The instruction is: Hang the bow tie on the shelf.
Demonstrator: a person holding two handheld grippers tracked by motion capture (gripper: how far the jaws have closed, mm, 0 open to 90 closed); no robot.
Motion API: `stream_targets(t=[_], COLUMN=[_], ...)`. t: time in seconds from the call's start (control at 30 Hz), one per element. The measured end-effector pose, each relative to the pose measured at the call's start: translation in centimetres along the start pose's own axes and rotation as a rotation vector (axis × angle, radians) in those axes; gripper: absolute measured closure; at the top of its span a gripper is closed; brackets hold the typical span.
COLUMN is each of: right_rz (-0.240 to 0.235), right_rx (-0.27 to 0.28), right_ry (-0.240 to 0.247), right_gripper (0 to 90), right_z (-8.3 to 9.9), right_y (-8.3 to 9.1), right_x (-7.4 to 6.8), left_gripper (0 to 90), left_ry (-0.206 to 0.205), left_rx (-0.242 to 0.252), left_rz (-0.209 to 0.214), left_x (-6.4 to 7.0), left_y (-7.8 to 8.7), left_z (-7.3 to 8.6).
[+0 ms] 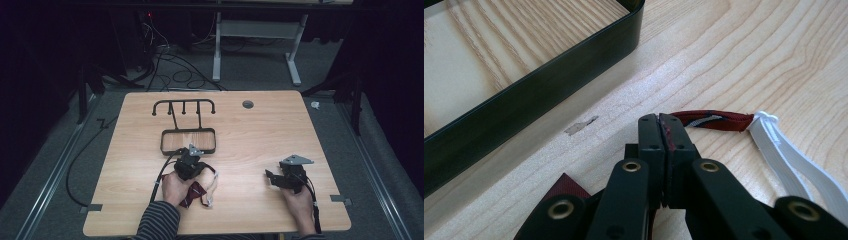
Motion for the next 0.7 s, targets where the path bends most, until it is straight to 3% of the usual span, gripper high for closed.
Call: stream_targets(t=[0.17, 0.7], right_rz=[0.001, 0.003], right_rx=[0.0, 0.001], right_ry=[0.003, 0.007], right_gripper=[33.9, 34.0], right_z=[0.0, 0.0], right_y=[0.0, 0.0], right_x=[0.0, 0.0], left_gripper=[89.4, 89.5], left_ry=[-0.01, 0.045], left_rx=[0.027, 0.196], left_rz=[-0.026, -0.069], left_x=[-0.1, -1.3], left_y=[0.7, 5.9], left_z=[-0.1, -0.3])
Point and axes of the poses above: each handheld gripper's, and its own axes: y roughly backward along the jaws, z roughly out of its underside, x roughly to its right, the point moved 3 cm from there along -y, roughly forward along the jaws, and after that the axes turned 2 degrees about -y, right-handed, at the moved point
